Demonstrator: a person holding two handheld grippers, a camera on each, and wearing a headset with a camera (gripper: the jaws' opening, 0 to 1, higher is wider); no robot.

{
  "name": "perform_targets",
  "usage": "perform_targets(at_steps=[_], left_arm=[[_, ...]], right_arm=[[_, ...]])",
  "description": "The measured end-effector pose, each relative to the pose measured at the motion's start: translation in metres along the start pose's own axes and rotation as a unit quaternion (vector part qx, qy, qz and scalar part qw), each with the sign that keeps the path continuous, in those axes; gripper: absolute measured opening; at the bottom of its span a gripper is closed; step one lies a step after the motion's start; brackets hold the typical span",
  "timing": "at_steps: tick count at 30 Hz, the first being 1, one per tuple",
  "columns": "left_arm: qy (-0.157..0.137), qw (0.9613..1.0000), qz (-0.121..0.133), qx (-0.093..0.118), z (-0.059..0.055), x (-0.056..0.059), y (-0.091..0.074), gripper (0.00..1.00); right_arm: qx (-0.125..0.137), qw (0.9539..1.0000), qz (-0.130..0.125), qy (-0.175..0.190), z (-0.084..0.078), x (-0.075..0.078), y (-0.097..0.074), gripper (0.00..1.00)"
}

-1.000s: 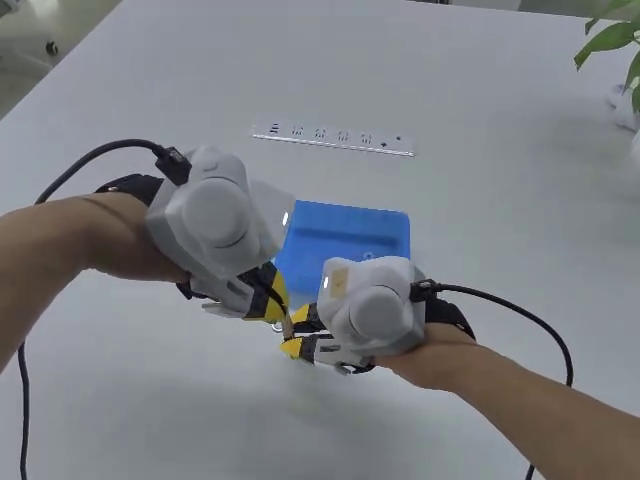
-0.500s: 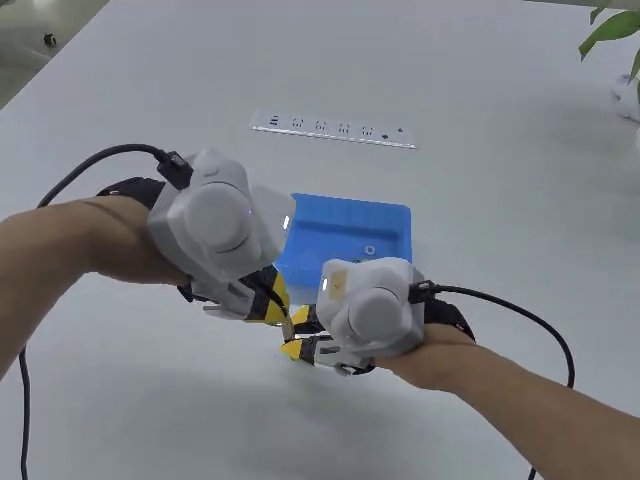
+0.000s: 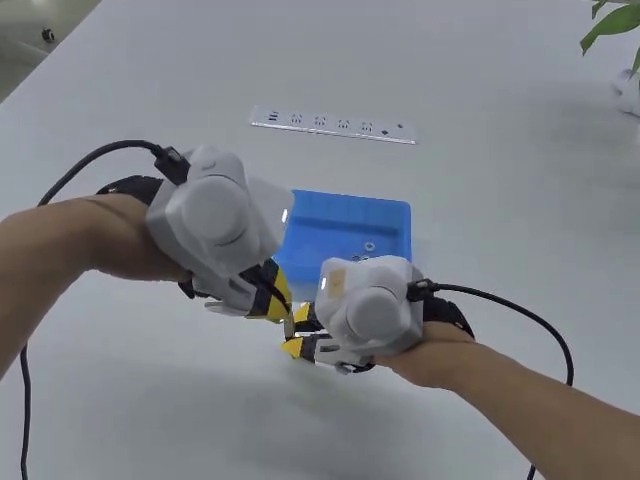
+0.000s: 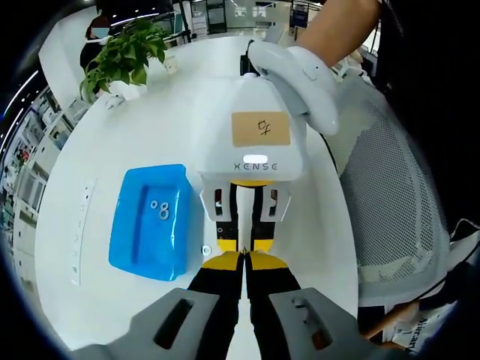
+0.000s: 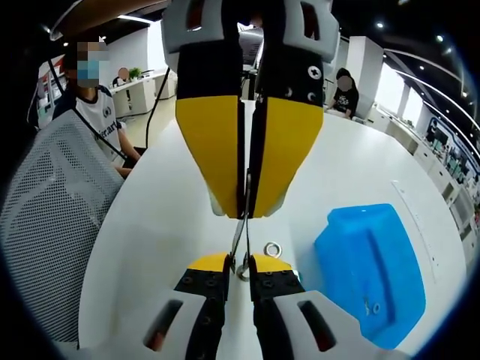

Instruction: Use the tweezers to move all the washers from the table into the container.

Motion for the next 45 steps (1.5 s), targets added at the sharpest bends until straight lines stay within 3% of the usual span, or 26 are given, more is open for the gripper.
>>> perform_targets(at_steps=[26, 45], left_arm=[[-0.005, 1.0, -0.003, 0.0, -0.0015, -0.0023, 0.0014, 0.05], [-0.006, 1.0, 0.001, -0.002, 0.001, -0.0009, -0.0051, 0.05]], right_arm=[[0.001, 0.9999, 0.005, 0.015, -0.0015, 0.0022, 0.0013, 0.1], [-0.002, 1.0, 0.006, 0.004, 0.0045, 0.003, -0.0024, 0.1]])
Point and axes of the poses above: the centre of the closed fingertips' face, and the gripper's own axes: y roughly forward along the fingers, x roughly to its right, z roughly out of its top, the point moved 8 cm from there along -y, roughly backward along the fingers, and after that the axes turned 2 degrees about -z, right-handed, at the moved point
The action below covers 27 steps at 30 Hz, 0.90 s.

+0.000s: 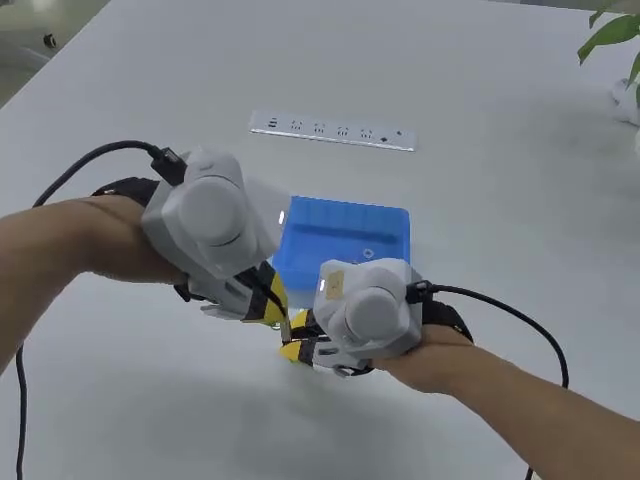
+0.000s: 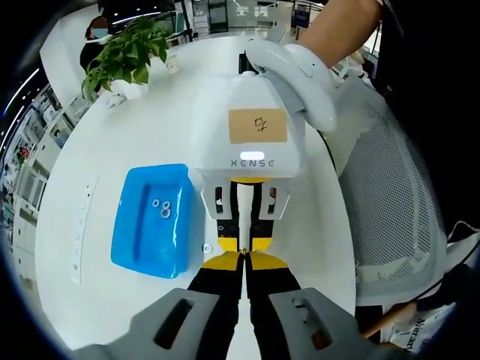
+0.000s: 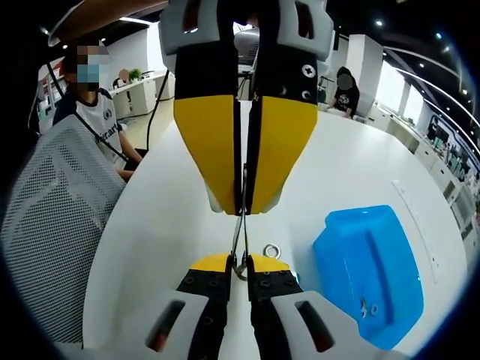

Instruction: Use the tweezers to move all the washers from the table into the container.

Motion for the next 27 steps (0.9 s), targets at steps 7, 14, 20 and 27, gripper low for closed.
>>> perform_targets(at_steps=[7, 14, 20, 27], left_arm=[[0.0, 1.0, 0.004, 0.002, 0.006, -0.001, -0.009, 0.05], [0.0, 0.9999, 0.01, 0.004, 0.013, -0.003, -0.019, 0.05], [0.001, 0.9999, 0.015, 0.005, 0.018, -0.007, -0.025, 0.05], [0.003, 0.9997, 0.022, 0.011, 0.023, -0.012, -0.031, 0.05]], right_arm=[[-0.002, 1.0, -0.001, -0.006, 0.007, 0.002, -0.008, 0.1], [0.001, 1.0, -0.002, -0.009, 0.015, 0.007, -0.018, 0.1], [0.001, 0.9999, -0.003, -0.011, 0.019, 0.012, -0.023, 0.1], [0.003, 0.9998, -0.009, -0.018, 0.023, 0.019, -0.031, 0.1]])
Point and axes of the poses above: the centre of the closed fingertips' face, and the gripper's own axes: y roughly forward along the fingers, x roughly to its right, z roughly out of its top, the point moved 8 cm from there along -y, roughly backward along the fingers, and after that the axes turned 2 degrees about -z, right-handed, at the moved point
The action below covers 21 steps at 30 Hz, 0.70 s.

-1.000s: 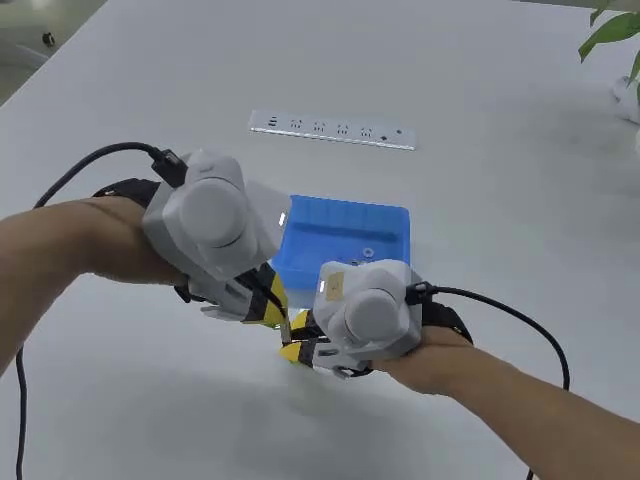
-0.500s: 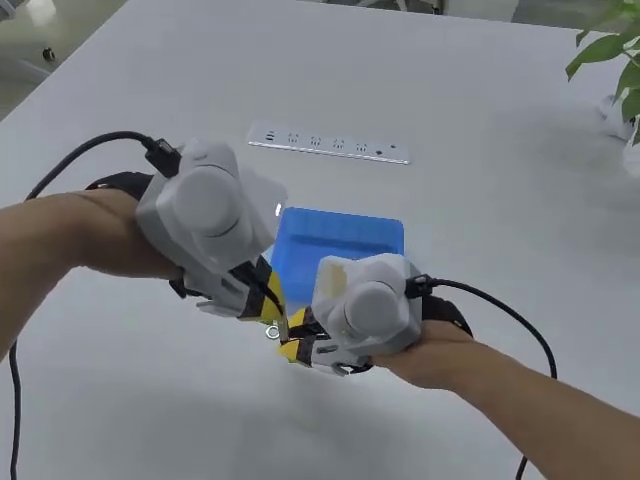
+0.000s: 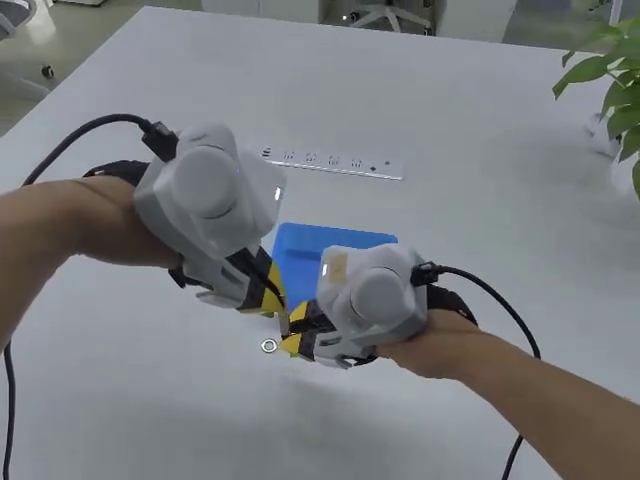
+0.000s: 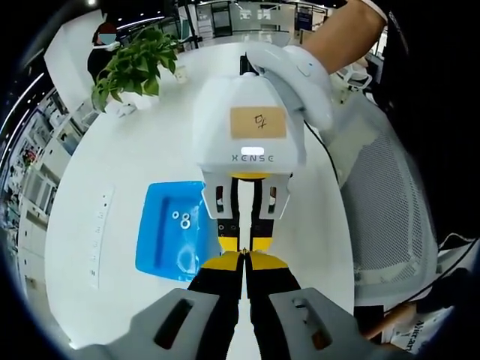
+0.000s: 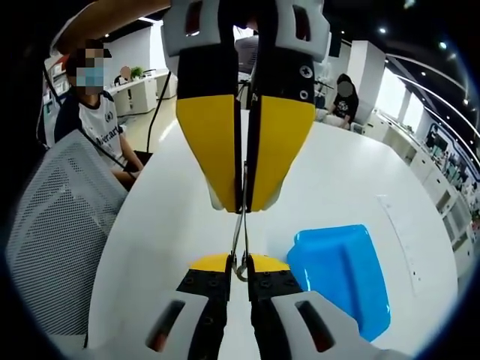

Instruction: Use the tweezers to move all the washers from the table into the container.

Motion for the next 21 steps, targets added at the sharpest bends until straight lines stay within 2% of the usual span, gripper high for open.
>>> perform_targets(at_steps=[14, 21], left_arm=[[0.01, 0.9998, 0.015, 0.003, 0.011, -0.019, -0.01, 0.05], [0.019, 0.9996, 0.021, 0.005, 0.016, -0.031, -0.013, 0.05]], right_arm=[[0.002, 0.9998, -0.017, -0.009, 0.006, 0.023, -0.013, 0.1], [-0.001, 0.9995, -0.025, -0.019, 0.008, 0.037, -0.018, 0.1]])
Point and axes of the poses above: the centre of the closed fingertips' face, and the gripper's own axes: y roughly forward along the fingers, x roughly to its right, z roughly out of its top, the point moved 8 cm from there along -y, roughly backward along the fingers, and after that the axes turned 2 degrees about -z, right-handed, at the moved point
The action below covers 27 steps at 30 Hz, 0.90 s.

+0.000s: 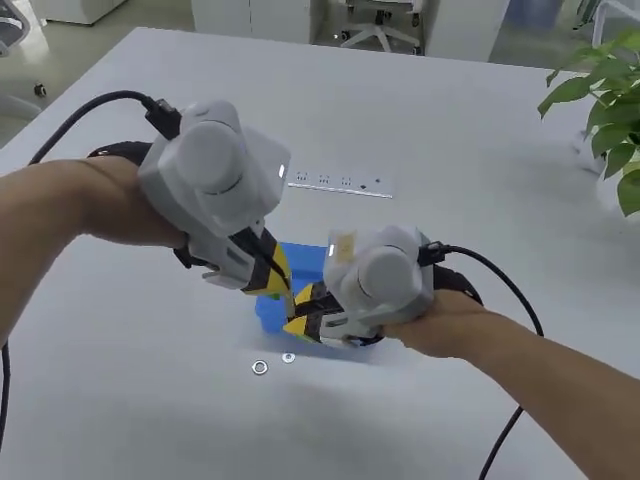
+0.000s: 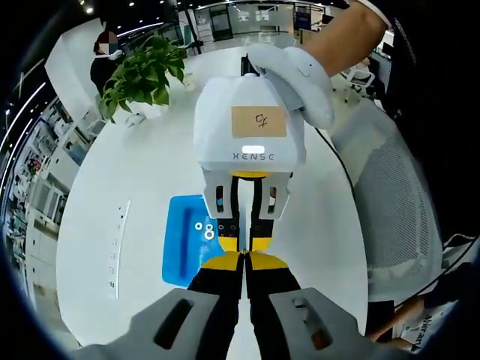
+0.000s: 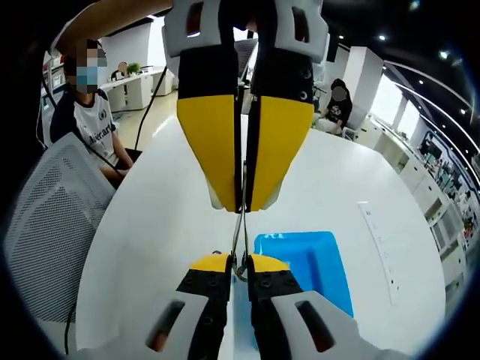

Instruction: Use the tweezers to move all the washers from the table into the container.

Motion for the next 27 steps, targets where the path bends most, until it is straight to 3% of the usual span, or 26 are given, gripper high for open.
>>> perform_targets(at_steps=[13, 27], left_arm=[[0.014, 0.9998, 0.008, 0.009, 0.005, -0.03, 0.011, 0.05], [0.019, 0.9997, 0.007, 0.014, 0.0, -0.052, 0.032, 0.05]], right_arm=[[0.001, 0.9998, -0.018, 0.008, -0.014, 0.031, -0.004, 0.1], [-0.002, 0.9996, -0.02, 0.019, -0.036, 0.049, 0.004, 0.1]])
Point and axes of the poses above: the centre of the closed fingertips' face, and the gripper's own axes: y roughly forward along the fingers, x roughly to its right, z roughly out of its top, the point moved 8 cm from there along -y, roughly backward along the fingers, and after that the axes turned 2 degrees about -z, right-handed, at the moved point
